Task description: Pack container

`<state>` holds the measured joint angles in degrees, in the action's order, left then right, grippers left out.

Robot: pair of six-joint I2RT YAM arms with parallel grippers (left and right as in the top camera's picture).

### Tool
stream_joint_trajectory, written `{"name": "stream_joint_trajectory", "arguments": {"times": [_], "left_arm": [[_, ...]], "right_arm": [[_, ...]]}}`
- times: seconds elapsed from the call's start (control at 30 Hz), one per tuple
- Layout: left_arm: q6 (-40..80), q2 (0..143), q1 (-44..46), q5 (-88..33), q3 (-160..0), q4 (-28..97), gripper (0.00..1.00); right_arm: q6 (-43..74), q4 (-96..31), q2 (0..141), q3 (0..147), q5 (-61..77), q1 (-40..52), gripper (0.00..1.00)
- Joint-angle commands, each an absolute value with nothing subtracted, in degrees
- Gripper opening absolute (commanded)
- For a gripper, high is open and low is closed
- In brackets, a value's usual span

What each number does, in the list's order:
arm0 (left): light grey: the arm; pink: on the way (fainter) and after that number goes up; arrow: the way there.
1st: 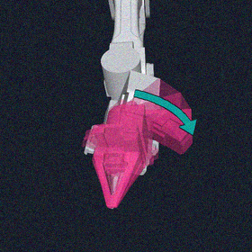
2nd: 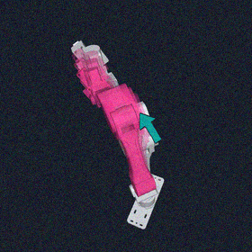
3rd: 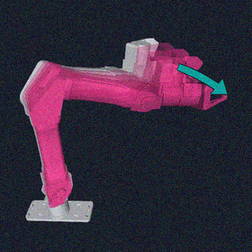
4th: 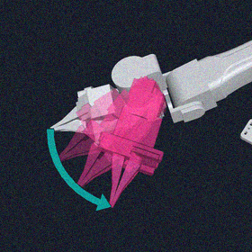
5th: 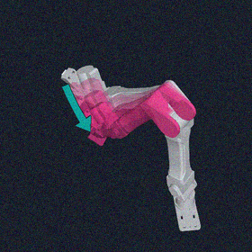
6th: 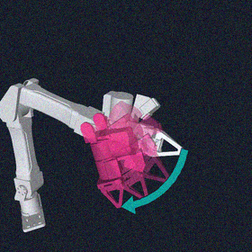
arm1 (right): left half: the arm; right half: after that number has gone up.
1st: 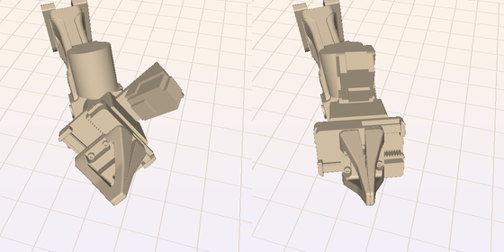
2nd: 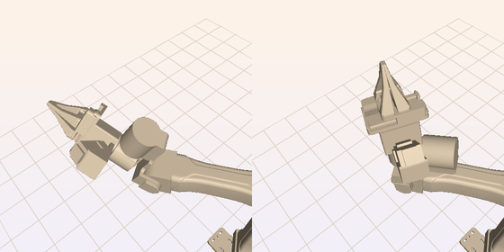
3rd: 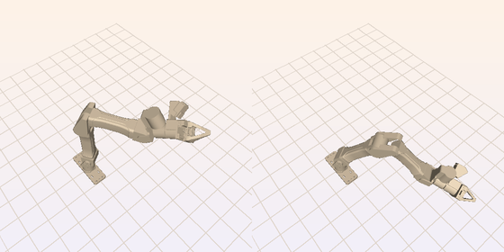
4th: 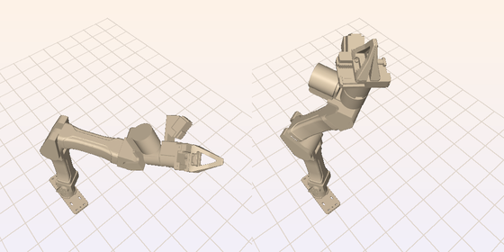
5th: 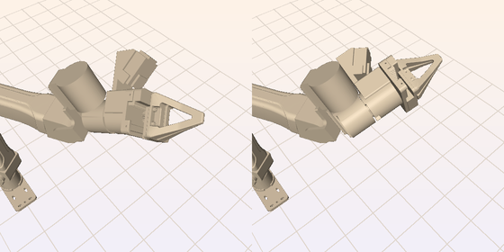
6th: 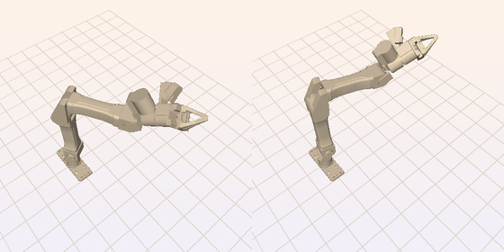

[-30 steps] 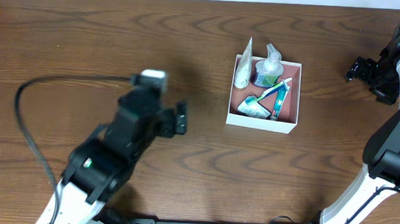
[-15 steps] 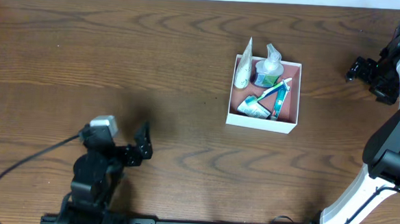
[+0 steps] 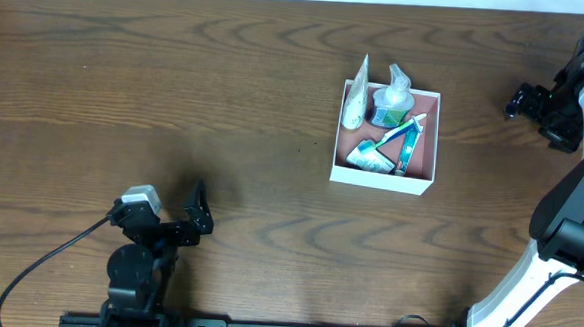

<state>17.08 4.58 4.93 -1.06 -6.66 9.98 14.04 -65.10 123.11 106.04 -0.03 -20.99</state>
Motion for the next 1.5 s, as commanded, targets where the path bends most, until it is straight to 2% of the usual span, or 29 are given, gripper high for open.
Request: {"name": "stream_joint_trajectory", "arguments": {"times": [0.0,0.3,0.6,1.47], "left_arm": [[15.5,1.5,3.9,-1.1,-4.2,8.7,0.98],[15.0,0.1,2.2,-1.1,-3.1,8.3,0.98],[9.6,0.1,0.9,-1.1,-2.9,10.0,0.98],[9.6,0.2,0.9,-1.1,-2.9,10.0,0.98]], "right_arm": [[14.5,-65.1,123.0,106.0,-0.6,-21.4,0.99],[14.5,-65.1,123.0,106.0,-0.6,-21.4,0.99],[14.5,-65.1,123.0,106.0,-0.6,-21.4,0.99],[14.5,-65.1,123.0,106.0,-0.6,-21.4,0.99]]}}
